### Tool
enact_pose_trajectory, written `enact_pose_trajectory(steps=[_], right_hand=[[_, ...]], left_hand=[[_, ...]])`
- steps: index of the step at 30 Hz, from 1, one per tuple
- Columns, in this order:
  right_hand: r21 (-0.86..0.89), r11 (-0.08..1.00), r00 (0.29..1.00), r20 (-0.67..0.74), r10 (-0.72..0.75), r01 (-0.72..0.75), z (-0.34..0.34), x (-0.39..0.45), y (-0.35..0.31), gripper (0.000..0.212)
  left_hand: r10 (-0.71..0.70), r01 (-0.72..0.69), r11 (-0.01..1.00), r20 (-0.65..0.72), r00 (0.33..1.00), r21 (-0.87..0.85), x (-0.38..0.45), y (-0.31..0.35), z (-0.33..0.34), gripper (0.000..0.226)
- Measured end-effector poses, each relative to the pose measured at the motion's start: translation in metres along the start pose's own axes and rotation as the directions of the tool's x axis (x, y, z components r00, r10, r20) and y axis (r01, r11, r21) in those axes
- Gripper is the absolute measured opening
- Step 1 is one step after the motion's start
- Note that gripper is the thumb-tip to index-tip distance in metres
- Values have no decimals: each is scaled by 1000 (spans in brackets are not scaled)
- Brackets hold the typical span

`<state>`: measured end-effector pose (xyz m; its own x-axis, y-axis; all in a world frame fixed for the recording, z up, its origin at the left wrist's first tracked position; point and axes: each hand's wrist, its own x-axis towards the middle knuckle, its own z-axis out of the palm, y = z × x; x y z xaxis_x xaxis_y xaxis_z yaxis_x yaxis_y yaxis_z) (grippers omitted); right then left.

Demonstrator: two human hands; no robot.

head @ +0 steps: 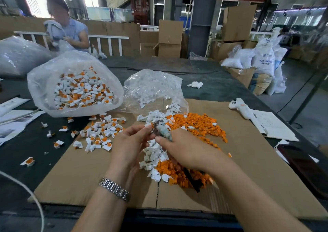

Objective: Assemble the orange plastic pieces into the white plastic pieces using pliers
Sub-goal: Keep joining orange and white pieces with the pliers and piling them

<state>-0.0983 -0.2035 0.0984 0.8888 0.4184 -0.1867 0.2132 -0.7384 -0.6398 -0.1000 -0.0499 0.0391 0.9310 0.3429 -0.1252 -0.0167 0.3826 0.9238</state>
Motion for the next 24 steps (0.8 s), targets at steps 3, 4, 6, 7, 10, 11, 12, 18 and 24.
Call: enact_pose_trajectory(steps=[3,4,6,7,10,11,12,18,24], right_hand=[[-54,998,994,-111,17,-23,16,4,6,44],[-77,997,990,-141,19,-30,20,5,8,44],[-112,993,984,-178,15,-35,26,8,11,43],[-123,992,984,-179,8,-30,27,10,13,43],[-96,995,994,-105,2,-12,21,12,16,47],[-85,996,997,-78,10,-17,15,12,19,50],[-84,996,997,-66,32,-37,9,13,23,51],[-272,913,931,-284,228,-306,-27,28,78,44],[-440,759,857,-421,298,-480,-21,43,108,66]], left_hand=[[-8,8,1000,-16,1000,4,1,-2,0,2],[-7,8,1000,-28,1000,9,2,-4,0,3],[-5,6,1000,-41,999,24,3,-6,-2,3],[-6,7,1000,-41,999,28,4,-8,-2,3],[-13,14,999,-18,1000,42,6,-8,-7,7],[-6,7,998,-25,1000,59,7,-7,-10,9],[8,-4,997,-45,999,82,9,-4,-15,11],[126,-90,987,-292,948,135,22,16,-49,21],[250,-171,694,-12,968,700,21,-11,-47,20]])
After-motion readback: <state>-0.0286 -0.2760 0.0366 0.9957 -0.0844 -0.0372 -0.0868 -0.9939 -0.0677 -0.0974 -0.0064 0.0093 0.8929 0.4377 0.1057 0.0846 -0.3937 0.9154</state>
